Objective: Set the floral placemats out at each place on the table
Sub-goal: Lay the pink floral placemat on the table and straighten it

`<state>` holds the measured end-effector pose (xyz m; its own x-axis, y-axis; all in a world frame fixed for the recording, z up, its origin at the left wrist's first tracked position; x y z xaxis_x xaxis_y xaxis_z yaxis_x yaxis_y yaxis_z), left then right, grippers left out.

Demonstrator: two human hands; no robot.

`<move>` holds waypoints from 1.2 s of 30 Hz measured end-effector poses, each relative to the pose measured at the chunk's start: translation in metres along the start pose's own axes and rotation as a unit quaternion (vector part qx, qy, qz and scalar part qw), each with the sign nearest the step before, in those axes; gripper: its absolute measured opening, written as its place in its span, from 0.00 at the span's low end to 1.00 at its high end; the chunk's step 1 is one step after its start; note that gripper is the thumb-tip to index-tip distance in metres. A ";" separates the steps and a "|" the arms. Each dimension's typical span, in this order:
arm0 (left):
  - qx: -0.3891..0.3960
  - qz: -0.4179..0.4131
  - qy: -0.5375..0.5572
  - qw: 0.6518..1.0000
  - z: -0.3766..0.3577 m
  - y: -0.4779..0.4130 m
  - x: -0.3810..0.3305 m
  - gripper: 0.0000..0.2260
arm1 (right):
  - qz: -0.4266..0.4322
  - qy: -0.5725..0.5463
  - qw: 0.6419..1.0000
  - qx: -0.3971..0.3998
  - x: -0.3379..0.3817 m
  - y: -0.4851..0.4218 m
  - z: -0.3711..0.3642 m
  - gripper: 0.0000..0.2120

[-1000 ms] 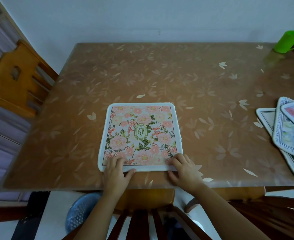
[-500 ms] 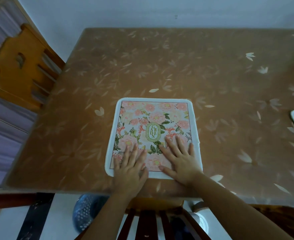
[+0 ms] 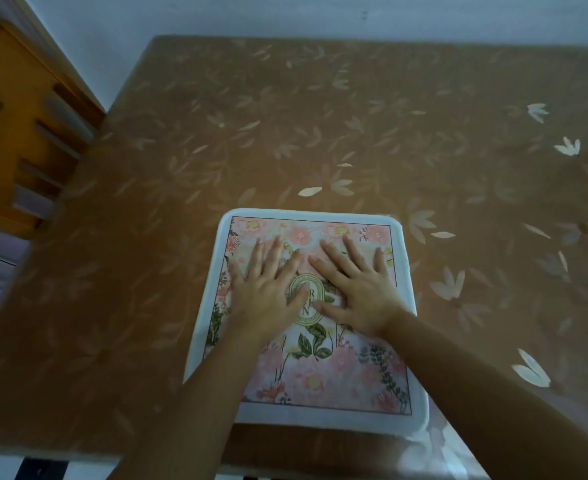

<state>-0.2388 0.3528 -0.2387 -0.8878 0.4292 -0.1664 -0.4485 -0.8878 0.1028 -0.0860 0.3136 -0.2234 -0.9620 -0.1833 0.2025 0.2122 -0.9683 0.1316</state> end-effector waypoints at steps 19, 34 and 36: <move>-0.002 0.062 0.003 0.998 0.009 -0.013 0.035 0.28 | -0.179 -0.010 0.982 -0.056 -0.034 0.011 0.001 0.33; 0.010 0.016 -0.010 1.000 -0.005 0.107 0.013 0.28 | -0.181 -0.021 0.983 -0.020 0.027 0.117 -0.022 0.33; 0.012 0.014 -0.006 1.000 -0.006 0.123 0.009 0.28 | -0.188 -0.019 0.982 -0.012 0.037 0.130 -0.026 0.34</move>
<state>-0.3010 0.2465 -0.2336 -0.9010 0.4063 -0.1523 -0.4258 -0.8953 0.1310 -0.0987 0.1769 -0.2236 -0.9645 0.1930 0.1804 -0.1604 -0.9704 0.1805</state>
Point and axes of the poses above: each hand's wrist, its own y-axis away from the middle knuckle, its own z-axis out of the back of the hand, x = y × z, the point moved 5 cm from there along -y, towards the middle knuckle
